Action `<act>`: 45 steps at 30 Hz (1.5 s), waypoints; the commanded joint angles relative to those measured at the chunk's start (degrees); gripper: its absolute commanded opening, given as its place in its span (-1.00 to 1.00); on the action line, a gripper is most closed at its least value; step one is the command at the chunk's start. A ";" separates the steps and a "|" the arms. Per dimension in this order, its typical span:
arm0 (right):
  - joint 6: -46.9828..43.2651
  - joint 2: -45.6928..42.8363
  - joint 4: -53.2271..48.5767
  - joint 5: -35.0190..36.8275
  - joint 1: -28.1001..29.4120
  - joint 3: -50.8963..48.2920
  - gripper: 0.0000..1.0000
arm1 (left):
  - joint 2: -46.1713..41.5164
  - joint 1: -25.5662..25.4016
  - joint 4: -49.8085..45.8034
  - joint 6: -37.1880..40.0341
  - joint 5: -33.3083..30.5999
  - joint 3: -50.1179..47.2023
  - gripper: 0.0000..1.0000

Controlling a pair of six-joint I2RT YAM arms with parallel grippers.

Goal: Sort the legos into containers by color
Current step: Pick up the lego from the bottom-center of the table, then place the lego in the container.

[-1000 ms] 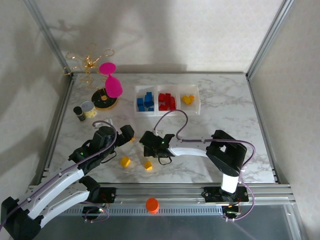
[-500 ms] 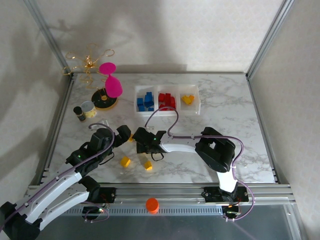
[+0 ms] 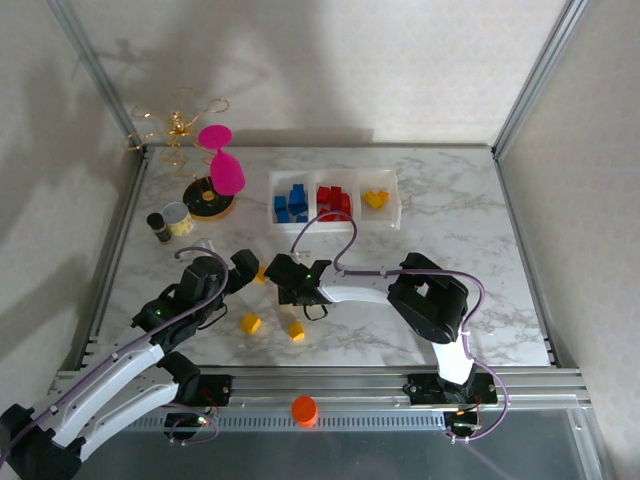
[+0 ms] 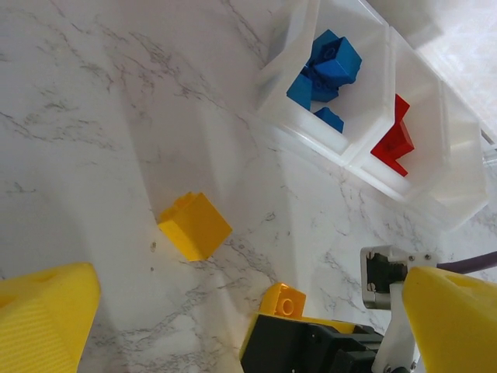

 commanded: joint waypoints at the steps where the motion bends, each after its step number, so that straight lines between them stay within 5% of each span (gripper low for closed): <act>1: -0.45 -1.83 -5.10 2.09 -0.46 -1.99 0.05 | 0.01 0.54 -0.90 -1.44 0.03 0.50 0.99; 16: -4.41 -7.13 -3.27 2.23 -2.38 -2.00 -0.42 | -0.17 0.54 -0.11 -1.34 2.07 1.73 0.99; 27: -14.15 -16.13 0.68 9.82 -19.05 -2.90 -0.41 | 4.98 -0.66 8.18 1.41 8.75 3.93 0.99; 33: -21.46 -10.73 3.82 9.28 -29.73 3.50 -0.39 | 11.86 -3.91 12.82 2.46 9.06 6.92 0.99; 45: -27.57 4.54 4.02 4.46 -38.81 19.15 -0.29 | 22.51 -5.44 18.78 3.94 10.97 12.15 0.99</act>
